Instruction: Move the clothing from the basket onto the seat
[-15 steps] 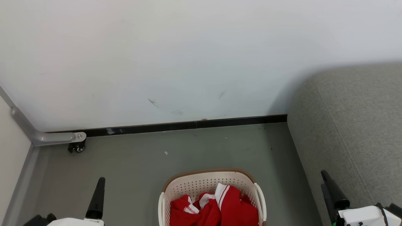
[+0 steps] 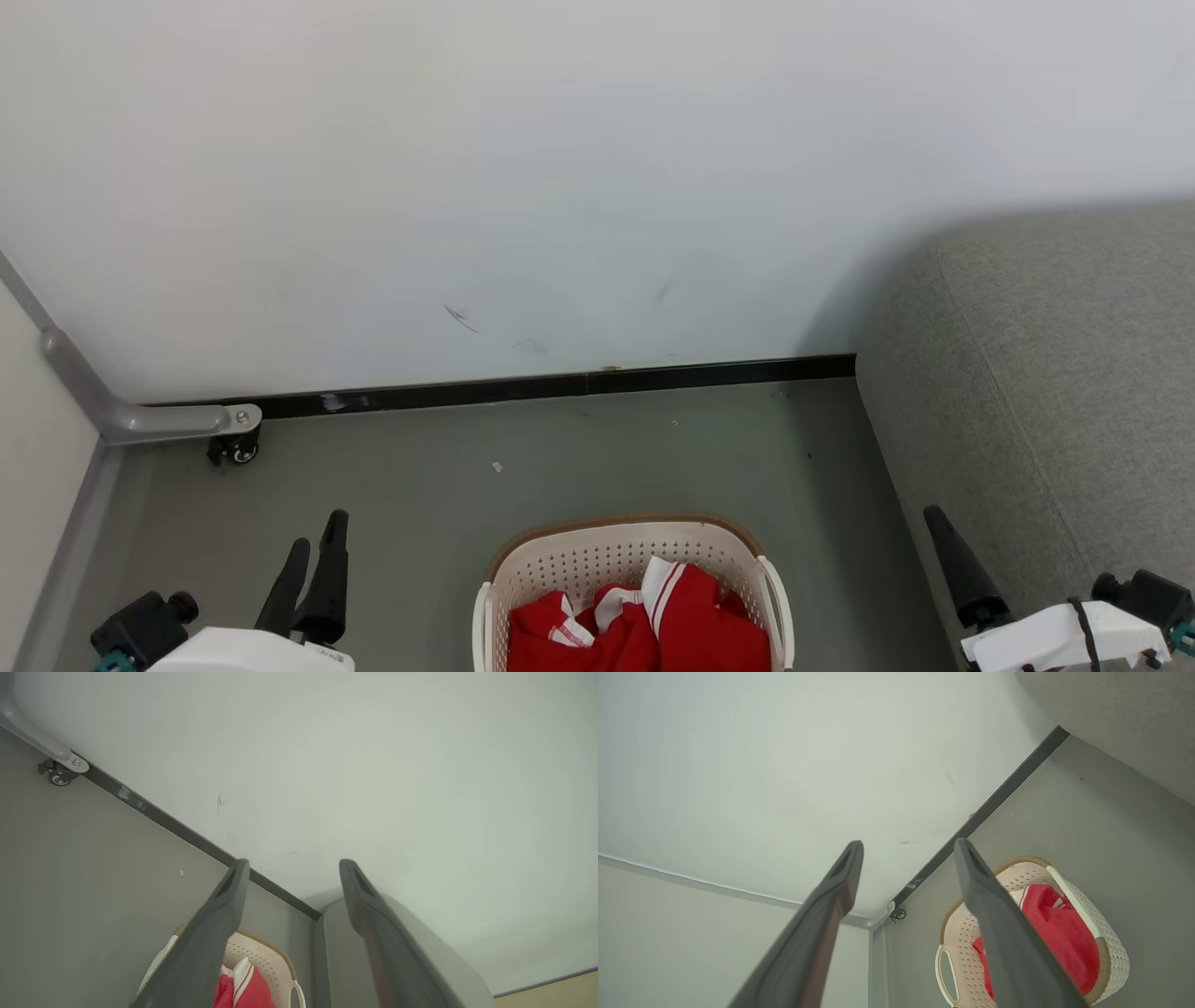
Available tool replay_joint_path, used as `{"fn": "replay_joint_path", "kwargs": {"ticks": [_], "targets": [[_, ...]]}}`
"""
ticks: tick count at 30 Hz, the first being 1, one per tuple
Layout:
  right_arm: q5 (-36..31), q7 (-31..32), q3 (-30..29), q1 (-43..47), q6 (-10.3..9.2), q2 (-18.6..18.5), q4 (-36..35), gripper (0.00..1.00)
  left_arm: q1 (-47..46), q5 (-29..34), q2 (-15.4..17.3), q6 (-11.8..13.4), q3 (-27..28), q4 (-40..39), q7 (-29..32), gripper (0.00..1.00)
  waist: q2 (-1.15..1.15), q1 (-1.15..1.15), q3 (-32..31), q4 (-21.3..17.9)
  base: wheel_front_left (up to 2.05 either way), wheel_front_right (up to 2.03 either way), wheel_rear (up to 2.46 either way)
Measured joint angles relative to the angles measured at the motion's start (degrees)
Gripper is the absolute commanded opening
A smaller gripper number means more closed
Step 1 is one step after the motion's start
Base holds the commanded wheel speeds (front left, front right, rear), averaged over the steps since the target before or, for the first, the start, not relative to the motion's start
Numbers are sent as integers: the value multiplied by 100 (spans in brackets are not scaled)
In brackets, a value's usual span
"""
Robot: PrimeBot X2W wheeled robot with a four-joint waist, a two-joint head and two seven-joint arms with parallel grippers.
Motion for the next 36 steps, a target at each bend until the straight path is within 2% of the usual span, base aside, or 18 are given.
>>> {"fn": "replay_joint_path", "kwargs": {"ticks": [6,12,23,29,36], "targets": [[-653,-96,42,29,1,24,-45,100,3,954,207,196,-264,-100,-99,100,0,1,-42,7,0,0,0],[-1315,-199,96,94,1,74,-99,100,36,1701,282,393,-524,-111,-232,100,0,-22,-65,14,0,0,0],[-2483,-360,179,258,1,86,-154,100,197,2686,275,776,-777,-132,-460,100,0,-75,-91,17,0,0,0],[-3096,-441,241,292,1,91,-188,100,244,3085,224,948,-883,-171,-570,100,0,-87,-117,25,0,0,0],[-3727,-569,331,358,1,93,-237,100,258,3541,200,1074,-979,-229,-726,100,0,-91,-165,32,0,0,0]]}}
